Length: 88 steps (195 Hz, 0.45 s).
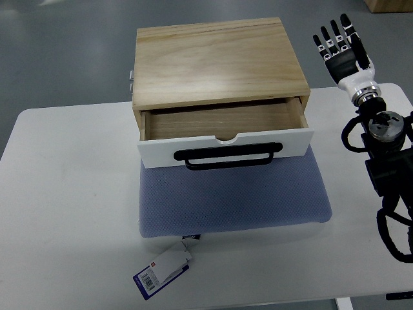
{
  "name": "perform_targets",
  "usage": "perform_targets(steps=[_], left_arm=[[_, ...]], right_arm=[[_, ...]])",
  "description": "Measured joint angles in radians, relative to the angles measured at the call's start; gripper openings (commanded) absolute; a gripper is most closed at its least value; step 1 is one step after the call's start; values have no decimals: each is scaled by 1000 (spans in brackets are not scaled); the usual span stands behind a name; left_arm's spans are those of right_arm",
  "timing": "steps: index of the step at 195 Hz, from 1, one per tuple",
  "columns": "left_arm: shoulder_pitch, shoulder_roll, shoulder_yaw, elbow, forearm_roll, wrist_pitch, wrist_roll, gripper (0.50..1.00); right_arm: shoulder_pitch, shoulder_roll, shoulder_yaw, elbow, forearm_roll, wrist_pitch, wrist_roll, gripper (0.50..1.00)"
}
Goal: Open wood drawer with right hand
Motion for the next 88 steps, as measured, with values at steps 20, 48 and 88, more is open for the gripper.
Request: perform_targets(steps=[20,48,88], left_arm=[[0,0,0,0,0,0,0,1000],[1,0,0,1,0,1,0,1000],[1,0,0,-1,0,1,0,1000]], right_arm=[[12,-3,-13,-35,-14,-19,36,946],[16,-3,-16,-47,-17,-39,74,946],[17,1,-10,-49,-17,-41,111,946]])
